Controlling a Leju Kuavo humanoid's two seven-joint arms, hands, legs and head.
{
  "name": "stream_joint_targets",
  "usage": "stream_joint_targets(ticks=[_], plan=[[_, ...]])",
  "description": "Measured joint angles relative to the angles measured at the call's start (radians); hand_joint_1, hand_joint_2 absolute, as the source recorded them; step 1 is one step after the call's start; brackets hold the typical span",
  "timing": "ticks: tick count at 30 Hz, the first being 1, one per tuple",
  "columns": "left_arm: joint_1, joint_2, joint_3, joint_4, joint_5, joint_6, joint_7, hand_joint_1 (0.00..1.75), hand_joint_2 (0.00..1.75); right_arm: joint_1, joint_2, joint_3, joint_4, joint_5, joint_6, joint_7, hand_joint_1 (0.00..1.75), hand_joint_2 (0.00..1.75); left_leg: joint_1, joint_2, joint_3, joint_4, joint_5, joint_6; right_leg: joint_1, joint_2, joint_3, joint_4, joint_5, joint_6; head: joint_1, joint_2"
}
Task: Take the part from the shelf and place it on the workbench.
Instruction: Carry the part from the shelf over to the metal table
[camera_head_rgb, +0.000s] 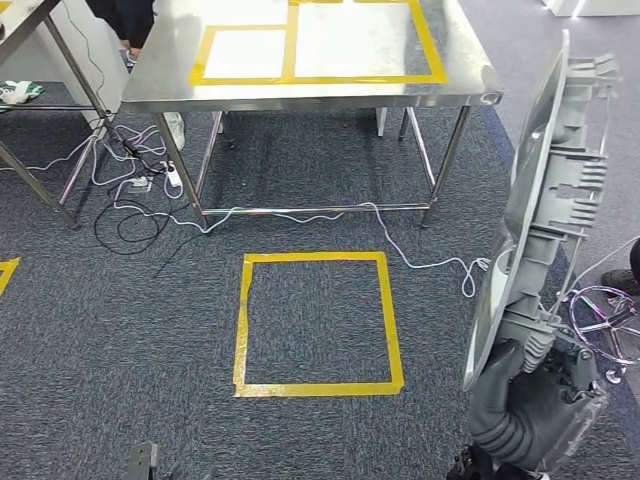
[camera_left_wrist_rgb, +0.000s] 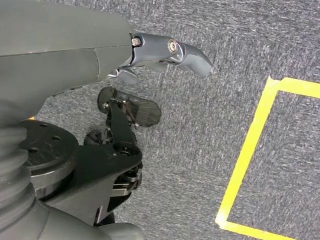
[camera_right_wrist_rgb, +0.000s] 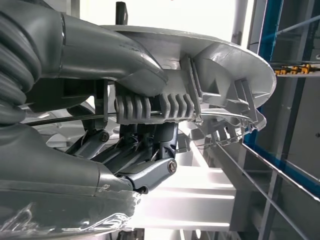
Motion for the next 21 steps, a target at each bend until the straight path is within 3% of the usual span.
stream_joint_targets(ticks=[11, 17, 19, 21], plan=[[0.002, 0.002, -0.010, 0.000, 0.000, 0.004, 0.000, 0.00, 1.75, 0.017, 0.003, -0.002, 0.000, 0.020, -0.020, 0.022, 1.75, 1.75, -0.007, 0.000, 0.000, 0.002, -0.005, 0.007, -0.007, 0.000, 0.001, -0.002, 0.000, 0.006, 0.000, 0.000], [0.004, 0.004, -0.015, 0.000, 0.000, 0.004, 0.000, 0.00, 1.75, 0.018, 0.007, -0.004, 0.000, 0.021, -0.021, 0.024, 1.75, 1.75, -0.011, -0.002, 0.006, -0.008, -0.003, 0.027, -0.016, 0.000, 0.000, -0.001, -0.008, 0.024, 0.000, 0.000], [0.004, 0.003, -0.016, 0.000, 0.000, 0.004, -0.001, 0.00, 1.75, 0.019, 0.008, -0.004, -0.001, 0.021, -0.021, 0.024, 1.75, 1.75, -0.006, -0.006, 0.013, -0.017, 0.000, 0.034, -0.016, 0.001, -0.030, 0.067, -0.051, 0.027, 0.004, 0.000], [0.004, 0.003, -0.016, 0.000, 0.000, 0.004, -0.001, 0.00, 1.75, 0.019, 0.008, -0.004, 0.000, 0.022, -0.021, 0.024, 1.75, 1.75, -0.006, -0.014, 0.014, -0.018, -0.001, 0.036, -0.015, 0.001, -0.097, 0.208, -0.118, 0.028, 0.007, 0.000]])
